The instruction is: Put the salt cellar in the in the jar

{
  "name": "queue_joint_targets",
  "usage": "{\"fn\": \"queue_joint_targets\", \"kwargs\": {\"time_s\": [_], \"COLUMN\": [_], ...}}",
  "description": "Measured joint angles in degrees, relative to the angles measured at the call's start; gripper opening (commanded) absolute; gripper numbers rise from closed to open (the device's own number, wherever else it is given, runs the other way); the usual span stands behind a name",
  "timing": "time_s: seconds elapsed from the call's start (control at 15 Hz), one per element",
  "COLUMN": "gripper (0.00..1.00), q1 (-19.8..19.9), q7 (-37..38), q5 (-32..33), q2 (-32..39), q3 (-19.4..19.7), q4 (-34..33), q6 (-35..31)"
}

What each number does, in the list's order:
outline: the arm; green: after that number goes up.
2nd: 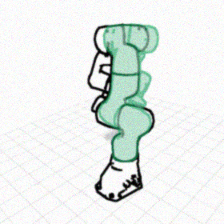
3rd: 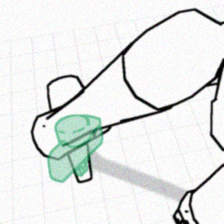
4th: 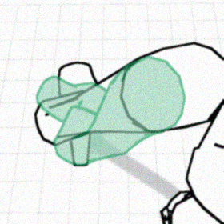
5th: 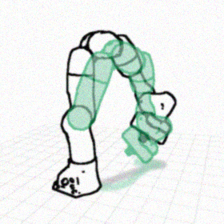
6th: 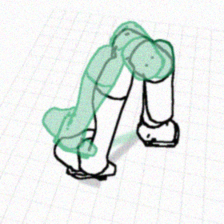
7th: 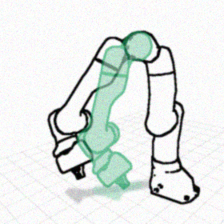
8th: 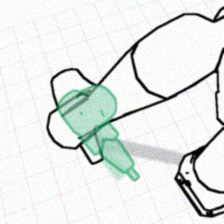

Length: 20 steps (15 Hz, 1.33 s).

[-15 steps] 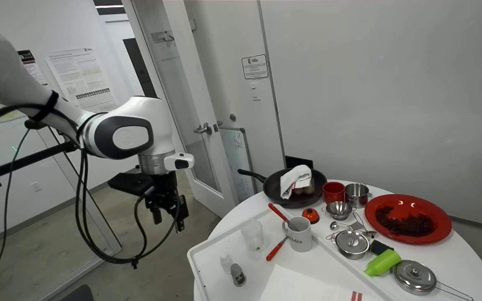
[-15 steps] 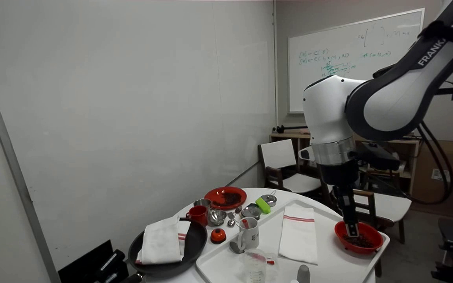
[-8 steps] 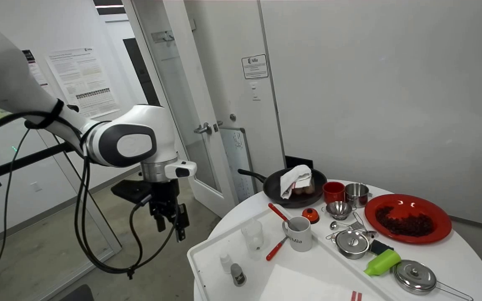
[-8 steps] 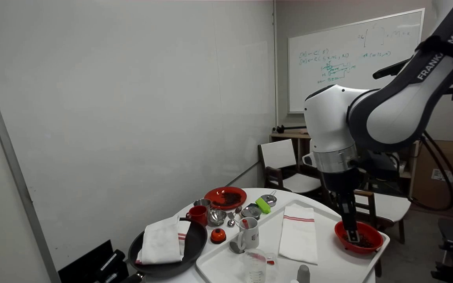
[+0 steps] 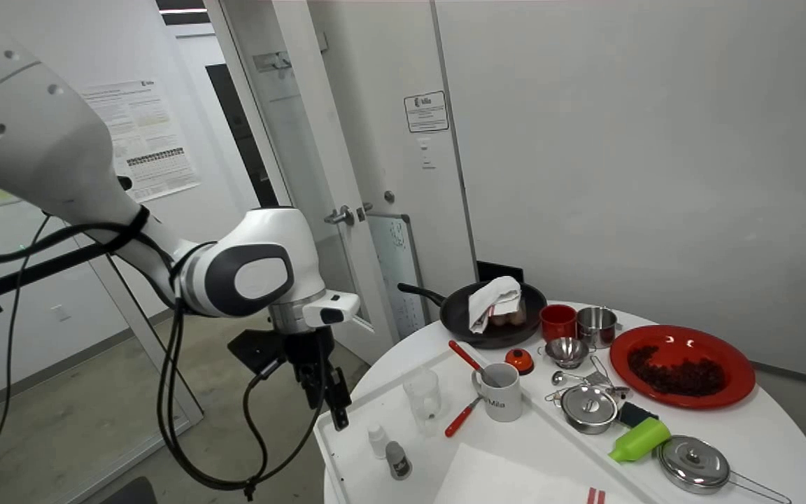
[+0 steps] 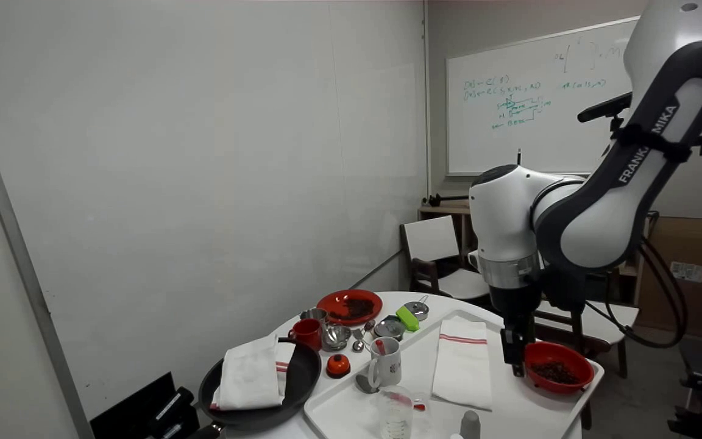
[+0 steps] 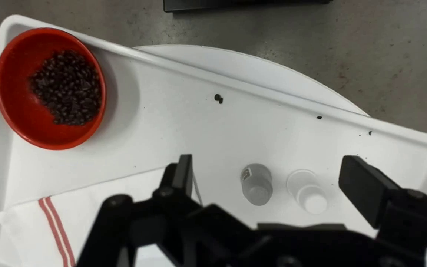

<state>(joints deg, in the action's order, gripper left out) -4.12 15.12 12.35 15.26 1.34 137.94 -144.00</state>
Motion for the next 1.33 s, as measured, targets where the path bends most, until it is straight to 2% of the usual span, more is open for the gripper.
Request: {"fn": "queue_joint_targets", "kwargs": {"time_s": [0.2, 0.47, 0.67, 1.0, 1.33], "gripper": [1.0, 1.0, 1.0, 1.0, 1.0], "q1": [0.5, 2.8, 3.9, 3.5, -0.2], "q7": [-1.4, -10.5, -14.2, -13.7, -6.5], "q5": [-2.4, -10.5, -12.0, -11.6, -10.4], "q2": [4.4, 10.6, 14.8, 20.4, 24.7], "q3": [0.0, -2.9, -3.6, -2.1, 1.1], "q4": [-2.4, -7.4, -11.8, -17.2, -20.4], "q6": [0.0, 0.8, 3.5, 6.1, 5.2]}}
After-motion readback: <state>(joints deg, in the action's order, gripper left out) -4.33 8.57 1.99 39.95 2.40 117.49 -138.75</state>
